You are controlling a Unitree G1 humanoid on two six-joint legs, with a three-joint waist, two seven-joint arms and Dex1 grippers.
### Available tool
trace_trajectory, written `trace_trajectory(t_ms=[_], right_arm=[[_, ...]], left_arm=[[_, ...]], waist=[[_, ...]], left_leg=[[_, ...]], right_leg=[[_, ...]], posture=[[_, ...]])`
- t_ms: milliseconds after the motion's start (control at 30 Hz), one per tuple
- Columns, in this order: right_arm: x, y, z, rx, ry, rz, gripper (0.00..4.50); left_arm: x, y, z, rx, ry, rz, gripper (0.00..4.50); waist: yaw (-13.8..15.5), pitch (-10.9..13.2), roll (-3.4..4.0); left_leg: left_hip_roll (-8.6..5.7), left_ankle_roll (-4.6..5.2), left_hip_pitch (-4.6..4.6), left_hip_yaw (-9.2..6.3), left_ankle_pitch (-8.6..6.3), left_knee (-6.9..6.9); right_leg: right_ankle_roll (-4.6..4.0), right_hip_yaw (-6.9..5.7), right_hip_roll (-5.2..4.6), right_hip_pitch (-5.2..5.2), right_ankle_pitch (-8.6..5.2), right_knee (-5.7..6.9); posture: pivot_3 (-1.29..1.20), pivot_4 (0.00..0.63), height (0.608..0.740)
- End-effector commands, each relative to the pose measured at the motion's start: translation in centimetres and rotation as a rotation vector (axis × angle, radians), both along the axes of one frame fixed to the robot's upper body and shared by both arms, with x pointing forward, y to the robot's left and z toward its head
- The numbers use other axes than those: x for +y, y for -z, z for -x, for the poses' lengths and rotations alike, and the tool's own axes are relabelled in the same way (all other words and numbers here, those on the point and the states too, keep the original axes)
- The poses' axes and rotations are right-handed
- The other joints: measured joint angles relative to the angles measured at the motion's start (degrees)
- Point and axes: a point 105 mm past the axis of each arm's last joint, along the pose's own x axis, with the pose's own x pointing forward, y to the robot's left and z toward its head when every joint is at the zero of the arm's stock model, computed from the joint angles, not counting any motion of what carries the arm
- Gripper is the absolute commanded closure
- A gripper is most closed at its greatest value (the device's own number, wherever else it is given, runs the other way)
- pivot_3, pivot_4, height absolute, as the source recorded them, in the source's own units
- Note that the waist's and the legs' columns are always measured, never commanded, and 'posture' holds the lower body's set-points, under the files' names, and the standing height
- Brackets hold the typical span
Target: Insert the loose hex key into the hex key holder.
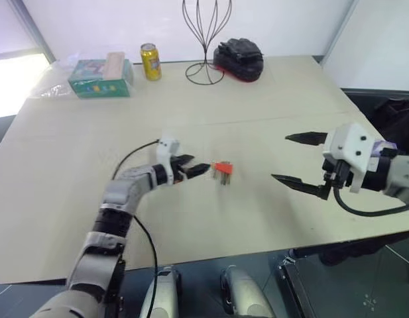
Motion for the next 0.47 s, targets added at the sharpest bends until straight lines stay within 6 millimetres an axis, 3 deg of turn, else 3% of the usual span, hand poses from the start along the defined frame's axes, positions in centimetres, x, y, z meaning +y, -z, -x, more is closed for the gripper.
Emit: trace_trajectory(t_ms=[33, 200, 300, 467], right_arm=[[-0.4, -0.2, -0.1, -0.007, -0.02, 0.041, 0.0], [-1.8, 0.4, -0.6, 0.036, -0.016, 0.111, 0.0], [-2.8, 0.3, -0.9, 0.053, -0.01, 0.171, 0.0], [-3.4, 0.1, -1.3, 0.048, -0.02, 0.206, 0.0]], left_arm=[[0.4, -4.7, 0.9, -0.164, 0.054, -0.009, 0.05], [1.2, -8.5, 3.2, -0.284, 0.173, -0.096, 0.05], [1.5, -10.5, 6.3, -0.34, 0.328, -0.143, 0.05], [2.7, -10.1, 9.4, -0.277, 0.447, -0.206, 0.05]], waist=[[0.55, 0.01, -0.01], [0.56, 0.02, -0.04], [0.22, 0.03, -0.04], [-0.14, 0.02, 0.08]], left_leg=[[-0.01, 0.0, -0.01, 0.01, 0.0, 0.02], [-0.1, -0.01, -0.08, 0.1, 0.0, 0.08], [-0.08, -0.01, -0.07, 0.11, 0.0, 0.05], [-0.02, 0.0, 0.01, 0.16, 0.0, -0.04]], right_leg=[[0.0, -0.01, -0.02, 0.0, 0.0, -0.01], [0.0, -0.03, -0.21, 0.05, -0.01, -0.11], [0.0, -0.02, -0.18, 0.04, -0.01, -0.12], [-0.02, 0.0, -0.14, -0.01, -0.02, -0.08]], posture=[[0.0, 0.15, 0.74], [0.0, 0.15, 0.74], [0.0, 0.15, 0.74], [0.0, 0.15, 0.74]])
